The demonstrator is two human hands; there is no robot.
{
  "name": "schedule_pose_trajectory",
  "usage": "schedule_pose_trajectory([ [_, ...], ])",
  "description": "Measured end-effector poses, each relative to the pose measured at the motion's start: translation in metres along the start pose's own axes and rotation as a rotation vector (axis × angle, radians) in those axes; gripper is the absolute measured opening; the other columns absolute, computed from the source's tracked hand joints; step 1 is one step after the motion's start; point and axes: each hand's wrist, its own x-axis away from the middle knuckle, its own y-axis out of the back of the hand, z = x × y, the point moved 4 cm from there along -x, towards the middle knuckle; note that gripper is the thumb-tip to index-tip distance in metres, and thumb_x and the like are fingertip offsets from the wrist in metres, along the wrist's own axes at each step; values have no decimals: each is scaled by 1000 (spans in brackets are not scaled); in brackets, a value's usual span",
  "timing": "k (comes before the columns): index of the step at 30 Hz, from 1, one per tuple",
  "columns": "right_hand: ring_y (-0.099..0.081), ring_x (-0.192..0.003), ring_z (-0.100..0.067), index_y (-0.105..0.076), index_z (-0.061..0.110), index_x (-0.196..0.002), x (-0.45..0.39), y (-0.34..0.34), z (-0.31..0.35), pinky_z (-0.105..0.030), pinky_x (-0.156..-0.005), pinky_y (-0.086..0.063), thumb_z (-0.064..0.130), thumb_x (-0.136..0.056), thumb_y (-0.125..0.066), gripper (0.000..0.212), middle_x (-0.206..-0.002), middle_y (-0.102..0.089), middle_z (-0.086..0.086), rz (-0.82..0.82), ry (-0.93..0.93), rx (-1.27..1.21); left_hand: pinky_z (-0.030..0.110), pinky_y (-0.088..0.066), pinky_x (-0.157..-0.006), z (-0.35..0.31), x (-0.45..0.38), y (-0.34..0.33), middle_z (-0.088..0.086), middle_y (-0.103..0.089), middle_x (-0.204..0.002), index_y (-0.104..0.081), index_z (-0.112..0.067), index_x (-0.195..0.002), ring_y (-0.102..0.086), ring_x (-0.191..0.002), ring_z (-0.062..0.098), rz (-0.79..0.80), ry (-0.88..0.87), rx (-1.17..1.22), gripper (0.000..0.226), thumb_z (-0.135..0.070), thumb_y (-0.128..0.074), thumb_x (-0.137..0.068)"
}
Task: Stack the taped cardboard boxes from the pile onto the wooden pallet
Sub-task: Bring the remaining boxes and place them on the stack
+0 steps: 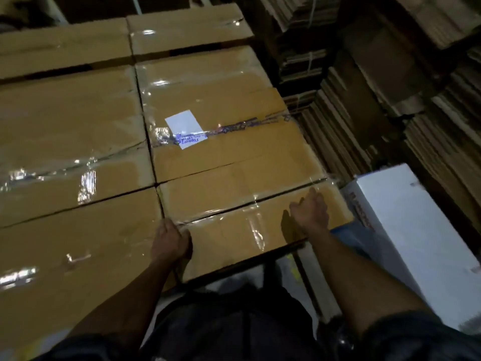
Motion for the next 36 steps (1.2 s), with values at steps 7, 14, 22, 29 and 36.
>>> schedule_pose_trajectory([
  [7, -12, -151, -31, -8, 10, -158, -104, 27, -24, -44, -121, -19, 45, -93, -60, 91, -165, -10, -13, -4, 35, -3, 55, -48, -94, -8, 5, -27, 28, -52, -126, -45, 5, -123, -52, -116, 44, -129, 404, 239, 62, -39, -66, -84],
  [14, -23, -146, -35, -14, 5, -155, -158, 11, -38, -47, -119, -23, 56, -82, -68, 104, -160, -23, -17, 89, 4, -11, 54, -49, -95, -4, -3, -37, 25, -50, -125, -43, 2, -129, -51, -116, 42, -199, 554, 332, 84, -60, -67, -77],
  [22, -28, -141, -39, -15, 8, -155, -169, -1, -35, -53, -114, -27, 61, -75, -73, 112, -157, -25, -18, 44, -32, 75, 55, -48, -94, -29, 5, -25, 19, -44, -126, -37, 0, -127, -45, -116, 38, -289, 569, 433, 74, -39, -73, -75],
  [29, -29, -141, -39, -18, 6, -154, -161, -7, -30, -51, -114, -28, 64, -76, -70, 110, -156, -27, -20, 28, -32, 102, 56, -51, -89, -10, -2, -30, 15, -48, -116, -38, -7, -120, -51, -107, 37, -315, 616, 477, 78, -46, -63, -57],
  [36, -26, -142, -39, -11, 6, -156, -157, -7, -25, -50, -116, -25, 61, -79, -69, 111, -158, -23, -19, 25, -38, 131, 57, -29, -111, -21, -6, -31, 27, -32, -146, -30, 5, -140, -27, -136, 45, -279, 584, 307, 82, -44, -55, -79],
])
